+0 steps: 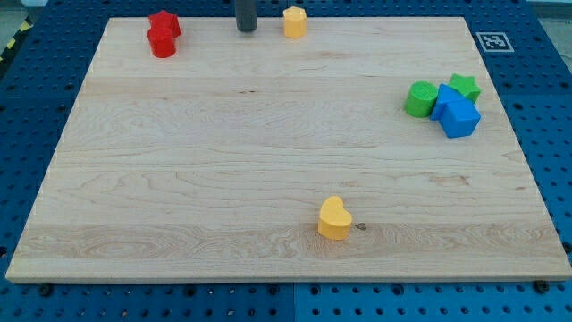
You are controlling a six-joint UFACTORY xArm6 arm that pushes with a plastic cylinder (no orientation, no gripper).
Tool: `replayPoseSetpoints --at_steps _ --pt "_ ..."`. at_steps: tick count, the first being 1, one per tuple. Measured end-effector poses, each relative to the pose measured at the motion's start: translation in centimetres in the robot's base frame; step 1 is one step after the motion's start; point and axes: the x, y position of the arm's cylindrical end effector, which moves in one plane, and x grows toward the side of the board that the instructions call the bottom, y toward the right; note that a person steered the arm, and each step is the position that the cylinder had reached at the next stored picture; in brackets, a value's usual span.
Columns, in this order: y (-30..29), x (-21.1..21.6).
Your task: Slightly move the yellow hexagon to right
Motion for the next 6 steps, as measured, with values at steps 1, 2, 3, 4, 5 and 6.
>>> replayPoseSetpoints --at_steps 1,2,3,4,5,6 --pt "0.5 -0.1" --pt "2.7 0.1" --pt "5.7 0.0" --pt "6.0 0.0" --pt "6.0 0.0" --pt "4.1 0.6"
